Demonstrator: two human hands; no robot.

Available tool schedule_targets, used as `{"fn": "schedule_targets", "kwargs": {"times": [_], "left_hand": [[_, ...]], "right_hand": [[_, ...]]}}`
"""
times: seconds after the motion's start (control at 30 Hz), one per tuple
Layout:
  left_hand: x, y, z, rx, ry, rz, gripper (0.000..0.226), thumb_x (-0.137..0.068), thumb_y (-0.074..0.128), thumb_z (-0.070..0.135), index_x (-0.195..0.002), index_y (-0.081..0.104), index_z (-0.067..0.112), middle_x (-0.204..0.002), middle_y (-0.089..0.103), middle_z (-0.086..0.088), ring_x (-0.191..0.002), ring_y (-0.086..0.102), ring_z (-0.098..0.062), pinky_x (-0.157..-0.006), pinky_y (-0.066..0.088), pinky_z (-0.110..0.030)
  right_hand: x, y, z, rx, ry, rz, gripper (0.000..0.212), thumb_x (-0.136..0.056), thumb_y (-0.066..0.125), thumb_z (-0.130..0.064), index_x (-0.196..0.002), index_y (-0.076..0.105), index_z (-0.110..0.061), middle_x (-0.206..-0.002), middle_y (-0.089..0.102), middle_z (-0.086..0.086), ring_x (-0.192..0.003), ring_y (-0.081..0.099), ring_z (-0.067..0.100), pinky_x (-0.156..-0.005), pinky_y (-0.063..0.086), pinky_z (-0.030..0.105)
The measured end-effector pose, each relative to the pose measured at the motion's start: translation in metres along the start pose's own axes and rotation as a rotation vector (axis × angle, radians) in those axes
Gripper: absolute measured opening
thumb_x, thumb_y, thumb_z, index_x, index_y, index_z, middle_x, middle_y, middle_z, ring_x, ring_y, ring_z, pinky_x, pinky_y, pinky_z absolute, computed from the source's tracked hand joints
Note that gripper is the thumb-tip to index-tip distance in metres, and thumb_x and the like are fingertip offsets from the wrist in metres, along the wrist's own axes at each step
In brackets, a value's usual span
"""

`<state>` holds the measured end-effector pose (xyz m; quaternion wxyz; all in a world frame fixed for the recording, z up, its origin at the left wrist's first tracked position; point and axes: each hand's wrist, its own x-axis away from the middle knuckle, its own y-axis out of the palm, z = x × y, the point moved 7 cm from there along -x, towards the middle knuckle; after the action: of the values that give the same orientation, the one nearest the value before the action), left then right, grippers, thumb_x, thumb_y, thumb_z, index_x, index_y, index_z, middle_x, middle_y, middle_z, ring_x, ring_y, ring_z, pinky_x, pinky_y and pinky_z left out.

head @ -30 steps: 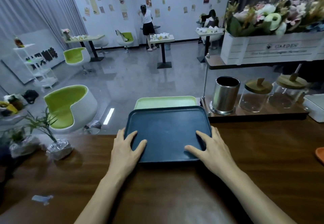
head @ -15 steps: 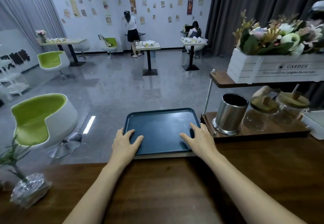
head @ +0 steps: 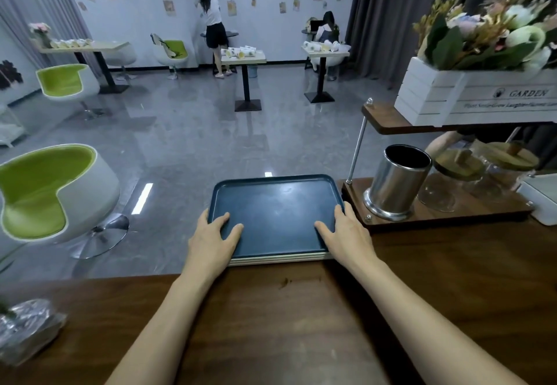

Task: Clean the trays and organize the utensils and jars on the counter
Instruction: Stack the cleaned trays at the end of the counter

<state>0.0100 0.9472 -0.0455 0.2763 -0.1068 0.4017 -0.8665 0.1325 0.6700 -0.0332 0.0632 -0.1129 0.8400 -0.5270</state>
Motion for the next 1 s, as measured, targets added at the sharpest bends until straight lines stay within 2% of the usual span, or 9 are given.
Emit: {"fn": "schedule_targets", "kwargs": {"times": [0.13,0.37,0.53,0.67,0.7,0.77,0.87,0.93,1.0], "left_hand": [[0.005,-0.001,0.002,-0.018,-0.034,0.009,0.056,-0.097,0.057,0.055,-0.146,0.056,0.027,-0.165,0.028,-0.002,-0.145,0.041,-0.031,-0.116,0.034,-0.046],[0.014,0.001,0.003,-0.047,-0.042,0.03,0.054,-0.099,0.054,0.054,-0.147,0.054,0.029,-0.167,0.024,-0.005,-0.148,0.036,-0.032,-0.119,0.029,-0.05],[0.012,0.003,0.005,-0.163,-0.018,0.047,0.042,-0.101,0.049,0.051,-0.137,0.055,0.029,-0.163,0.028,-0.008,-0.134,0.05,-0.039,-0.11,0.037,-0.048],[0.013,0.002,0.009,-0.266,-0.011,0.09,0.039,-0.103,0.043,0.049,-0.13,0.059,0.024,-0.162,0.029,-0.011,-0.133,0.047,-0.04,-0.104,0.041,-0.052],[0.016,-0.001,0.012,-0.285,0.012,0.145,0.037,-0.103,0.045,0.047,-0.122,0.062,0.02,-0.161,0.032,-0.013,-0.133,0.046,-0.04,-0.104,0.042,-0.054],[0.027,-0.008,0.023,-0.348,0.116,0.298,0.029,-0.102,0.054,0.038,-0.109,0.066,0.012,-0.154,0.041,-0.019,-0.135,0.043,-0.042,-0.105,0.042,-0.058],[0.067,-0.005,0.045,-0.352,0.224,0.485,0.032,-0.098,0.062,0.022,-0.124,0.063,0.003,-0.152,0.045,-0.023,-0.144,0.033,-0.044,-0.117,0.031,-0.059],[0.106,0.014,0.065,-0.298,0.253,0.5,0.037,-0.096,0.064,0.016,-0.131,0.061,0.004,-0.155,0.042,-0.021,-0.15,0.026,-0.041,-0.121,0.025,-0.055],[0.146,0.049,0.093,-0.211,0.294,0.417,0.037,-0.094,0.067,0.014,-0.13,0.062,0.007,-0.157,0.042,-0.016,-0.151,0.028,-0.035,-0.12,0.029,-0.05]], "right_hand": [[0.004,0.0,0.0,0.031,0.019,-0.007,0.07,-0.101,0.038,-0.055,-0.155,0.026,-0.011,-0.168,-0.005,0.007,-0.13,0.049,0.038,-0.094,0.044,0.041],[0.006,0.003,0.003,0.003,-0.009,0.003,0.065,-0.104,0.031,-0.05,-0.156,0.025,-0.01,-0.167,0.009,0.009,-0.136,0.042,0.034,-0.1,0.042,0.042],[0.0,0.01,0.008,-0.044,-0.032,0.034,0.058,-0.105,0.03,-0.045,-0.151,0.032,-0.008,-0.162,0.02,0.01,-0.131,0.043,0.033,-0.099,0.043,0.044],[0.013,0.005,0.011,-0.152,-0.079,0.097,0.048,-0.105,0.03,-0.041,-0.136,0.049,-0.009,-0.163,0.021,0.012,-0.137,0.038,0.034,-0.103,0.041,0.043],[0.022,0.005,0.013,-0.163,-0.111,0.098,0.048,-0.106,0.032,-0.041,-0.141,0.047,-0.012,-0.165,0.016,0.011,-0.144,0.031,0.031,-0.109,0.036,0.041],[0.049,0.006,0.022,-0.167,-0.191,0.063,0.056,-0.106,0.036,-0.043,-0.156,0.031,-0.019,-0.168,0.004,0.007,-0.152,0.014,0.025,-0.119,0.025,0.038],[0.092,-0.006,0.054,-0.195,-0.266,-0.005,0.071,-0.102,0.046,-0.042,-0.161,0.008,-0.03,-0.168,-0.007,-0.001,-0.154,0.007,0.021,-0.122,0.023,0.042],[0.114,-0.023,0.084,-0.222,-0.256,-0.04,0.071,-0.102,0.048,-0.04,-0.16,0.008,-0.034,-0.168,-0.007,-0.005,-0.154,0.007,0.017,-0.122,0.022,0.035],[0.134,-0.044,0.119,-0.2,-0.231,-0.046,0.064,-0.103,0.047,-0.04,-0.16,0.018,-0.031,-0.168,0.0,-0.007,-0.154,0.01,0.014,-0.12,0.019,0.029]]}}
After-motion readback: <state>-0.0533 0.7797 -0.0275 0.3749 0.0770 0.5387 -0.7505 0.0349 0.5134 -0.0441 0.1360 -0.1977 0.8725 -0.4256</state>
